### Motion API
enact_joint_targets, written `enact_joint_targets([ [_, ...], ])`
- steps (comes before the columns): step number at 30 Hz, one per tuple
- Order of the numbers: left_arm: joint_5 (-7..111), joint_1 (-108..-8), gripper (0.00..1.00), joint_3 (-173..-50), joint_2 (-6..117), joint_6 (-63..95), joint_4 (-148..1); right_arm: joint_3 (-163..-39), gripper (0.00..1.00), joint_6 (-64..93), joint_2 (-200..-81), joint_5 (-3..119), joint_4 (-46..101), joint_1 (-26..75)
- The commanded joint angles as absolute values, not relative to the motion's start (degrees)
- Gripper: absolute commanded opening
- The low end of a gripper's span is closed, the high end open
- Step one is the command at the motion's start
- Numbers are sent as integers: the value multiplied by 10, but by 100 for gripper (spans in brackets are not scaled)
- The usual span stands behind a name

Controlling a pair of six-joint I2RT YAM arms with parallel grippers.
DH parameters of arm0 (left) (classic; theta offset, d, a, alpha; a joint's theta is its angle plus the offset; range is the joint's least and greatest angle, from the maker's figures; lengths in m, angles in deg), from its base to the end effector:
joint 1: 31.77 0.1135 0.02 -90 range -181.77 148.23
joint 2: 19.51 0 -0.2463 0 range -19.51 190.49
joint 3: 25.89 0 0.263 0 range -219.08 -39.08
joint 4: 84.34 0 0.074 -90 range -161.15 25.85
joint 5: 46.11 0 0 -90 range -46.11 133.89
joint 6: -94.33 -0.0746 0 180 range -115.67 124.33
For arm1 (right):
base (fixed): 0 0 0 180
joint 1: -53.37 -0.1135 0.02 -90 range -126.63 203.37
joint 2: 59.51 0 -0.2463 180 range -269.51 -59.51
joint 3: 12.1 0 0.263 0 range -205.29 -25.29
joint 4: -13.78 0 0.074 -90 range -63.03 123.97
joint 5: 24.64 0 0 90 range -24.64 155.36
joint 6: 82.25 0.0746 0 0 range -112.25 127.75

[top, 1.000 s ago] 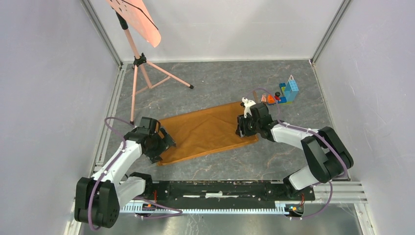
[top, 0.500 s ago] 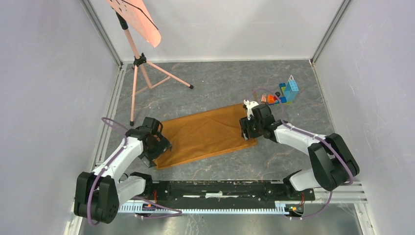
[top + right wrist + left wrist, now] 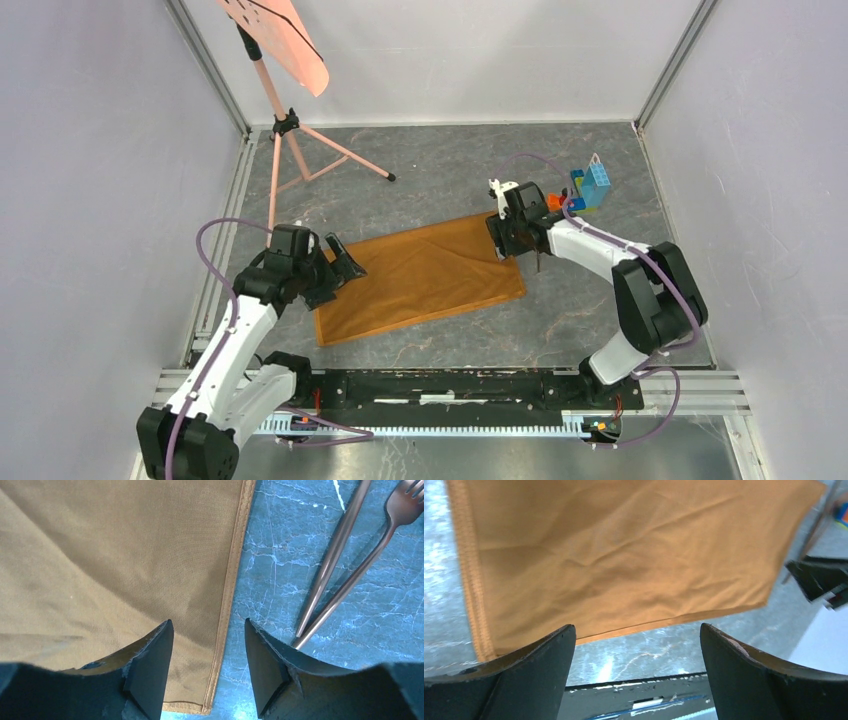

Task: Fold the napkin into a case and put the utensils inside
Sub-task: Pick up the rectangle-folded napkin from the center of the board.

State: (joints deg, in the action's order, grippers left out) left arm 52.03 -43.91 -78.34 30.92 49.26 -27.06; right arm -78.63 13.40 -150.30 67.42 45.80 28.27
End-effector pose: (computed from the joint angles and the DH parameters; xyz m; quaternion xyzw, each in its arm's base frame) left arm 0.2033 -0.0545 0.1911 -0.2484 0.9193 -0.2018 0.2293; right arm 0.3141 0.1442 0.1282 -0.1565 0.9440 0.0603 0.2842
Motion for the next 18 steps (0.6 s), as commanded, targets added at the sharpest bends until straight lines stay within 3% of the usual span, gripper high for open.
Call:
enact_joint_targets([
  [1, 603, -442, 100, -788, 286, 445, -320, -830, 61, 128, -1536, 655, 474, 286],
  [8, 631, -442, 100, -773, 255, 445, -327, -821, 62, 135, -1566, 655, 463, 287],
  [18, 649, -442, 100, -781, 252, 446, -341, -750, 56, 164, -1584, 668, 419, 282],
])
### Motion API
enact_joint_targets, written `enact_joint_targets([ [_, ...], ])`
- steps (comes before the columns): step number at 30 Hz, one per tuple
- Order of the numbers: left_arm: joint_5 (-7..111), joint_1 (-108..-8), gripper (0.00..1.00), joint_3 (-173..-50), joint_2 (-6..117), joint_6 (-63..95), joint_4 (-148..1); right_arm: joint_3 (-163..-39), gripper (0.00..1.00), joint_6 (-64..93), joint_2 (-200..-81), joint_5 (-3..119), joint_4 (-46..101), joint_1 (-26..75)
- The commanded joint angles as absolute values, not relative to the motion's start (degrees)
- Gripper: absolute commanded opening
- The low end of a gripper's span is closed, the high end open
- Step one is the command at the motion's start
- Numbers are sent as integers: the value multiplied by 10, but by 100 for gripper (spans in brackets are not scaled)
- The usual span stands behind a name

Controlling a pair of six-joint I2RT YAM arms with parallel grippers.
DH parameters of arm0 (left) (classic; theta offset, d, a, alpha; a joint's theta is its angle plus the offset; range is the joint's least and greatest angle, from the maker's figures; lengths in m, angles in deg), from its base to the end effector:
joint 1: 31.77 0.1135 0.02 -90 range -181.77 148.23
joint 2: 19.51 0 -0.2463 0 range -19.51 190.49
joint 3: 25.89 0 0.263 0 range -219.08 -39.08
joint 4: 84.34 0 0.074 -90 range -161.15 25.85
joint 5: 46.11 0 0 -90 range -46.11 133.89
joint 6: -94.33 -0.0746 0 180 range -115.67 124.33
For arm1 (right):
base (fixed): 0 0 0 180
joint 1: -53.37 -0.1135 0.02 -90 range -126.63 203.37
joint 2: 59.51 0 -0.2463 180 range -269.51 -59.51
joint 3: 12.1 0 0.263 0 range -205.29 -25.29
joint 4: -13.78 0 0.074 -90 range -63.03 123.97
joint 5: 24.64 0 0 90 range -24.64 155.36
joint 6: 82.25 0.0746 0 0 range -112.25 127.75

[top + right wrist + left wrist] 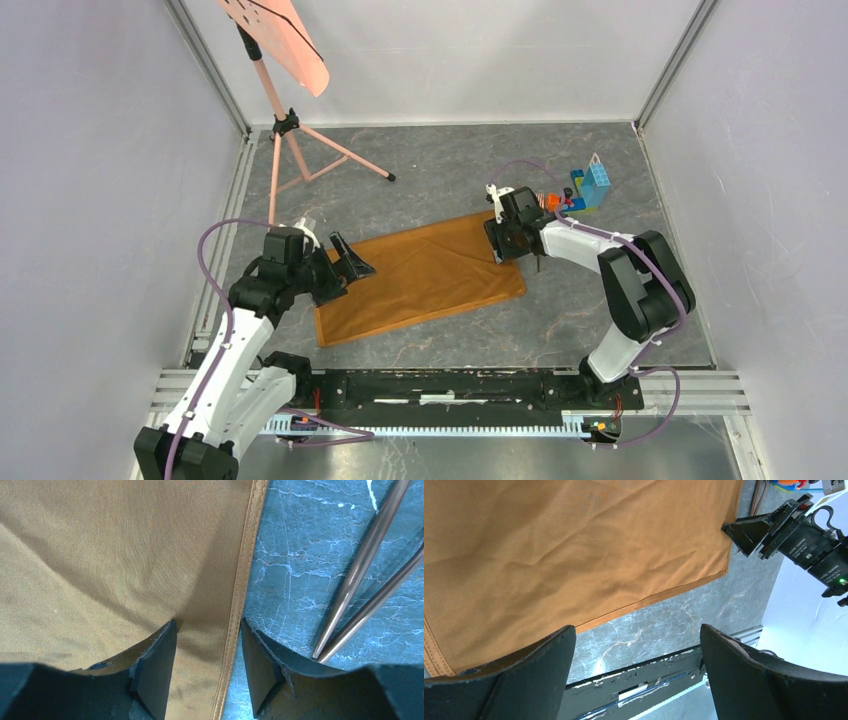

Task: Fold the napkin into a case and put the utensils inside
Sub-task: Pick up the rectangle-folded napkin from the center of the board.

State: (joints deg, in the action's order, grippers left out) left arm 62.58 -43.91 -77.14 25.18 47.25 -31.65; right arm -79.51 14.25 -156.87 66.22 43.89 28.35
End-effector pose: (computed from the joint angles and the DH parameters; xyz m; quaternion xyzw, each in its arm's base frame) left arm 0.1968 -0.0668 0.2125 -0.1844 0.8986 -0.3039 0.2572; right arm 0.3209 0.1485 0.0977 -0.1535 0.9538 0.0632 0.2506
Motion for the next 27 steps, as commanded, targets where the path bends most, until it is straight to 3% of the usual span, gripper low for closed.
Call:
enact_joint_targets([
  [1, 649, -441, 100, -784, 251, 446, -341, -744, 54, 166, -1588, 668, 413, 281],
  [7, 651, -441, 100, -789, 244, 445, -340, -739, 39, 166, -1615, 688, 409, 275],
  [15, 650, -441, 100, -777, 243, 438, -339, -776, 0, 116, -1597, 750, 441, 276],
  [27, 673, -441, 100, -755, 275, 439, -374, -819, 0, 41, -1532, 922, 484, 283],
])
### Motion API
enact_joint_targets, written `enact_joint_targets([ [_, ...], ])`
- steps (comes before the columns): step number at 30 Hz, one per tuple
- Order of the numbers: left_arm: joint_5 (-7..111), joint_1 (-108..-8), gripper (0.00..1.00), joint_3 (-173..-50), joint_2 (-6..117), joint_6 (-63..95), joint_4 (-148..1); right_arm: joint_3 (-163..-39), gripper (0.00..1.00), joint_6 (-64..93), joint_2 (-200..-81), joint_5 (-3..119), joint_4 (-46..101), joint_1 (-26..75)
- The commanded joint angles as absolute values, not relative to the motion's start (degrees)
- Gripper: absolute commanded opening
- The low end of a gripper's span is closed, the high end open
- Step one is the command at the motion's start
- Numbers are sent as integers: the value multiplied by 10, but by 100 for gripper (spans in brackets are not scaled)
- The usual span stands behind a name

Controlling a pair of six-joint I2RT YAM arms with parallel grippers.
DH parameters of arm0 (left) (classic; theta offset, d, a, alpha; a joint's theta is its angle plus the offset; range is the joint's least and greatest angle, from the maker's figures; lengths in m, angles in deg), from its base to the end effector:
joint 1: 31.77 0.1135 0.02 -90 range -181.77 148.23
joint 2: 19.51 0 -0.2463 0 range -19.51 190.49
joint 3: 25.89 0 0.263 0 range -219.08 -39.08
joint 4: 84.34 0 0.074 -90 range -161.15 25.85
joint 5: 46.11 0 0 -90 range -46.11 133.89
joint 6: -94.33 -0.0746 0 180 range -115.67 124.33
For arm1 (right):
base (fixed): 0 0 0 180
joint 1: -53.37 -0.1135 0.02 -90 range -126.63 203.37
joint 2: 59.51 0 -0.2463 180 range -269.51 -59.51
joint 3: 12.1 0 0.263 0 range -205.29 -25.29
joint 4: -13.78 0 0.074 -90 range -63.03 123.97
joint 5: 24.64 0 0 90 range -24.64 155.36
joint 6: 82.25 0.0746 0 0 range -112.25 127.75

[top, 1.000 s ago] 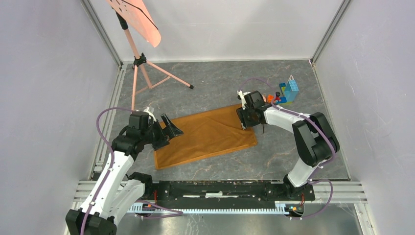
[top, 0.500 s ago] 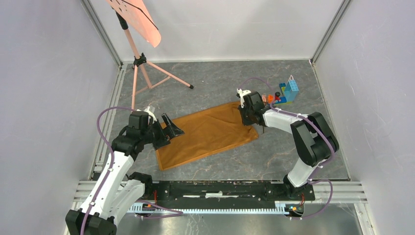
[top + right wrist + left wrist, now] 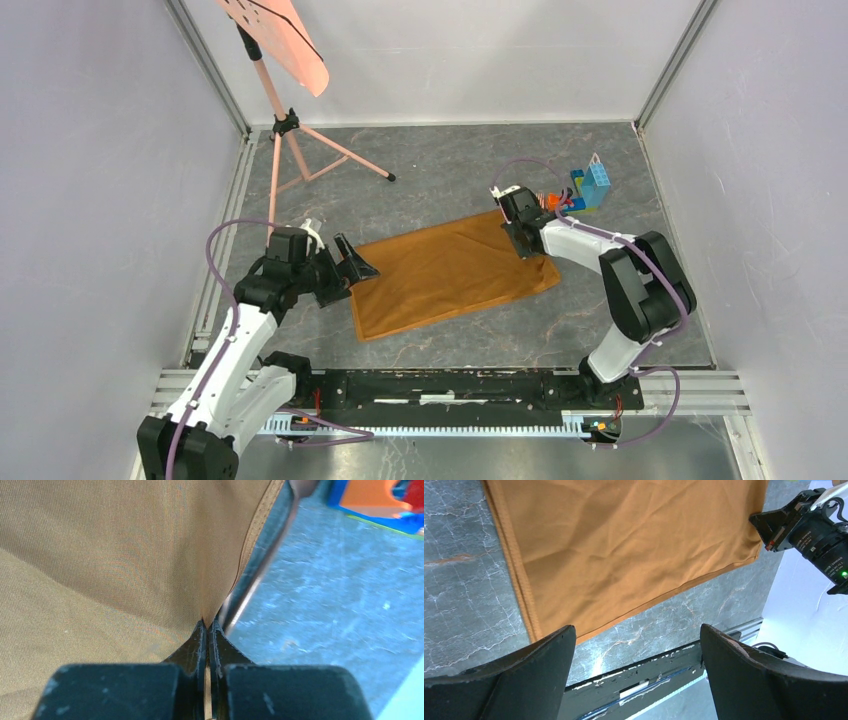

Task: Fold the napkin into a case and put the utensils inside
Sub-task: Pick up the rectangle-folded napkin from the center of the board.

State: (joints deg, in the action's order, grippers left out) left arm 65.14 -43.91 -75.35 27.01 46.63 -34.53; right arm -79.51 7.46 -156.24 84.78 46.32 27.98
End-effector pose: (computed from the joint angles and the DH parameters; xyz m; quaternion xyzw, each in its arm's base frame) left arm 0.2009 -0.0709 0.2010 -0.1724 0.9002 -0.3177 0.2428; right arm 0.3234 0.1261 0.1020 -0.1725 0.9413 -0.1076 0.2694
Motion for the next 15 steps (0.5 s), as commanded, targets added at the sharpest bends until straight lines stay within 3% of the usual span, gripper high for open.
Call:
enact_joint_targets([
  [1, 673, -441, 100, -756, 276, 439, -374, -820, 0, 39, -1528, 923, 484, 282],
  [15, 636, -441, 100, -766, 277, 435, -360, -863, 0, 51, -1491, 846, 535, 217],
])
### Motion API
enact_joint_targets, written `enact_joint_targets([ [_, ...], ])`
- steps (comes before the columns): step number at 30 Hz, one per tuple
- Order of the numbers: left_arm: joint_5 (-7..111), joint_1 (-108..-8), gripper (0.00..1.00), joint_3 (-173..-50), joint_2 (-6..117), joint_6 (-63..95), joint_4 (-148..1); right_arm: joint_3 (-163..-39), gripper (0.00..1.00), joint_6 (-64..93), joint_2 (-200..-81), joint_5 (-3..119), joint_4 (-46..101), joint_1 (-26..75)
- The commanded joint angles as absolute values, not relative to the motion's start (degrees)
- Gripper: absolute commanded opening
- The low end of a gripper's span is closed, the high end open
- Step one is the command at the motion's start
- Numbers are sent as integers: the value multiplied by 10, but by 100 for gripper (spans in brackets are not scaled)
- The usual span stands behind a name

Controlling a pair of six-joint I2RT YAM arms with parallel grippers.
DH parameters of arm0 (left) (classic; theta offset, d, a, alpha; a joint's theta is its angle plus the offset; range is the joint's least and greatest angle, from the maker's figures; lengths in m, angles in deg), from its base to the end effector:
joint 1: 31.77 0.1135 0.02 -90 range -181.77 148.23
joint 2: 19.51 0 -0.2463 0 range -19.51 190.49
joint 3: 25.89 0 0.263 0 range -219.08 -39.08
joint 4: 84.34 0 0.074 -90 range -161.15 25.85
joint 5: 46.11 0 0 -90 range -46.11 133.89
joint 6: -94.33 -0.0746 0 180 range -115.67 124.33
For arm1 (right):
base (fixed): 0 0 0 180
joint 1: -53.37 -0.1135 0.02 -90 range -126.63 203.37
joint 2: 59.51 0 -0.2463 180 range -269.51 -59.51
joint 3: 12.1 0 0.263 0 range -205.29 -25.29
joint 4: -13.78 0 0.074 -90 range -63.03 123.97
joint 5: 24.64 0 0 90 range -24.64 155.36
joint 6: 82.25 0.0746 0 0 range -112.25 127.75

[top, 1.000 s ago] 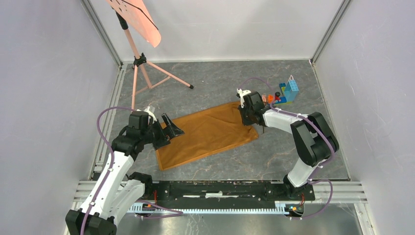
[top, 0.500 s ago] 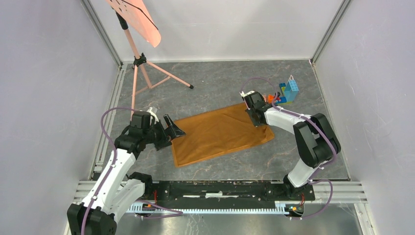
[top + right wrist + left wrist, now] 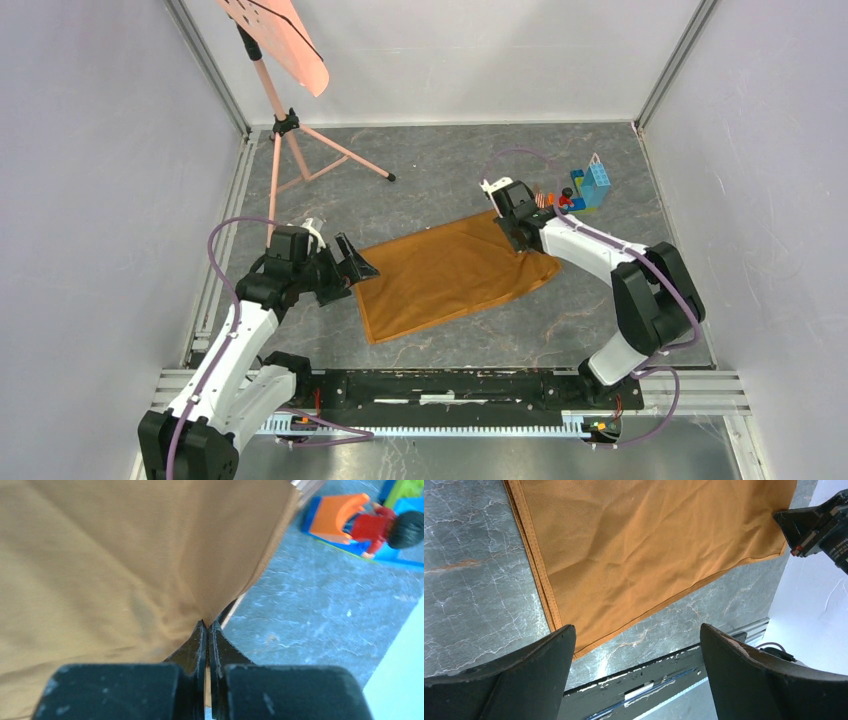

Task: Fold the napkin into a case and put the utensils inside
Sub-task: Pick up the rectangle-folded napkin from the center of the board, then fold the rectangle-folded napkin at the center of the board.

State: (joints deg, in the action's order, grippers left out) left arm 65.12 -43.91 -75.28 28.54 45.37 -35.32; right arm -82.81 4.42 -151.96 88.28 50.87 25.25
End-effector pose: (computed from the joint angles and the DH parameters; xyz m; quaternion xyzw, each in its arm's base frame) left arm 0.2044 -0.0716 0.1967 -0.1643 0.9042 -0.3124 0.2404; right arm 0.3212 0.1387 0.1401 -0.2045 0.9232 -0.1304 0.2983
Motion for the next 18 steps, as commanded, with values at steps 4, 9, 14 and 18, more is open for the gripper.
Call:
enact_joint_targets([
  [4, 612, -441, 100, -773, 262, 449, -353, -882, 0, 76, -1487, 775, 541, 171],
  [9, 581, -441, 100, -789, 238, 451, -334, -886, 0, 149, -1496, 658, 502, 120],
  [14, 569, -441, 100, -801, 225, 449, -323, -884, 0, 212, -1521, 577, 435, 72],
  [18, 569, -441, 100, -800, 223, 448, -316, -892, 0, 250, -1540, 546, 395, 49],
])
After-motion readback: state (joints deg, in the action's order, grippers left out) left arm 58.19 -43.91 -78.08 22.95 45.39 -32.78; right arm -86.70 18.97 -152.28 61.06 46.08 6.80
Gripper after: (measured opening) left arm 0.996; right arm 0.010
